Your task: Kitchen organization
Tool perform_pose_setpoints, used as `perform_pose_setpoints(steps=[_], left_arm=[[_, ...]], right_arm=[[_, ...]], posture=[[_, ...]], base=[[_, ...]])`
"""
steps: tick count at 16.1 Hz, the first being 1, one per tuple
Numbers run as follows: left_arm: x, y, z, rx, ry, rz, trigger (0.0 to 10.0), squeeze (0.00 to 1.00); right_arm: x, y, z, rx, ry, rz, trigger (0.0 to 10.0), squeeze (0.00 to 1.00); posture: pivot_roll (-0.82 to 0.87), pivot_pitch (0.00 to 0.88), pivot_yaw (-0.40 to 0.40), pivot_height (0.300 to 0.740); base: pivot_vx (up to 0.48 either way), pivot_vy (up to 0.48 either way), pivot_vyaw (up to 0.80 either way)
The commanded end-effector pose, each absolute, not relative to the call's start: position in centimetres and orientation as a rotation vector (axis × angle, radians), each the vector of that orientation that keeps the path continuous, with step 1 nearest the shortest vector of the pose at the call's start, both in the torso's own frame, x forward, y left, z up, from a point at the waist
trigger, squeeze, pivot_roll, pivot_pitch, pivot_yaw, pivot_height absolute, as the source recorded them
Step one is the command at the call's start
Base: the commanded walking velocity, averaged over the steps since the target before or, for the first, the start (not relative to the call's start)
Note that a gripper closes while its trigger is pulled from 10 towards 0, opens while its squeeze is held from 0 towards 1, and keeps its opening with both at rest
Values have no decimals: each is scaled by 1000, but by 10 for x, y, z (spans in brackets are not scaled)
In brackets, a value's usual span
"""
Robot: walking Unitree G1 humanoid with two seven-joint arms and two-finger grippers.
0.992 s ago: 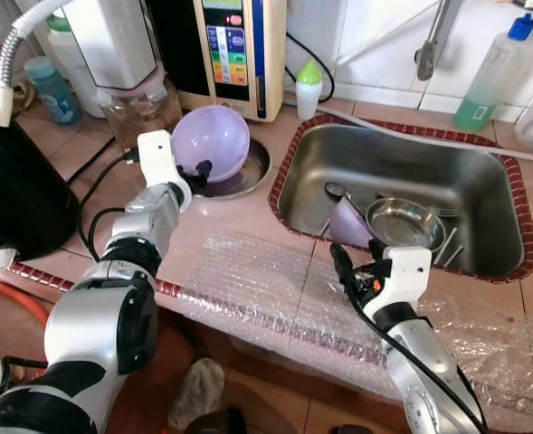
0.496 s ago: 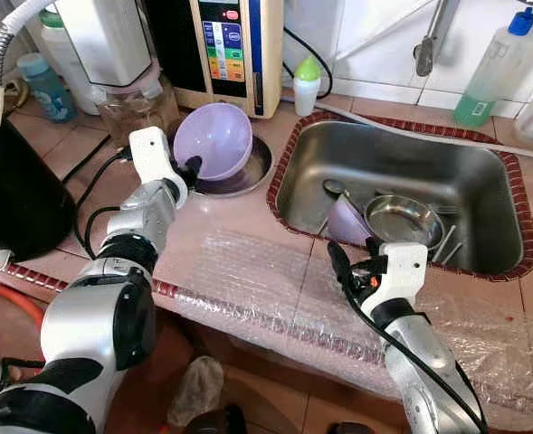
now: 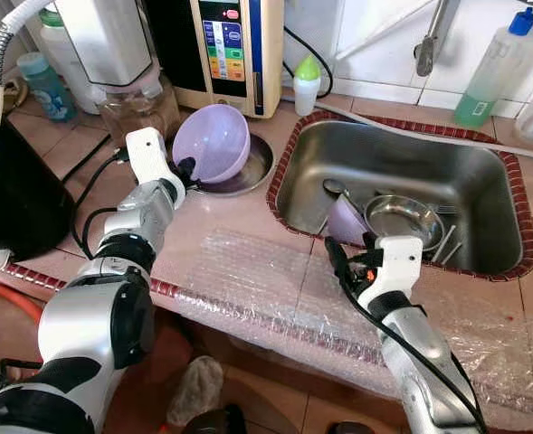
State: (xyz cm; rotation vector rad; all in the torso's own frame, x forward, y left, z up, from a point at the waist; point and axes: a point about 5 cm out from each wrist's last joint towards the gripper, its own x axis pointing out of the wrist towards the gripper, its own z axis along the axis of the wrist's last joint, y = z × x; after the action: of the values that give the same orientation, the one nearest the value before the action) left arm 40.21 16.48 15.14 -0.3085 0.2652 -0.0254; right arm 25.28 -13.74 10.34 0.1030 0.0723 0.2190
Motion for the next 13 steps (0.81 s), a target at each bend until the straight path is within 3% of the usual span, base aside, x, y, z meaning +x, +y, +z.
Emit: perform_pose_setpoints(steps=[1,13], left_arm=[[401,171,149,-313,281,-16,0,0],[392,197,145,-202,195,18,0,0]], right_arm=[[251,-135,89,108,144,229,10000,0],[273,-136,96,105,101,251,10000,0]], posture=[[-133,74,87,740],[-102,35,37,740]], base=[[0,0,0],[0,0,0]])
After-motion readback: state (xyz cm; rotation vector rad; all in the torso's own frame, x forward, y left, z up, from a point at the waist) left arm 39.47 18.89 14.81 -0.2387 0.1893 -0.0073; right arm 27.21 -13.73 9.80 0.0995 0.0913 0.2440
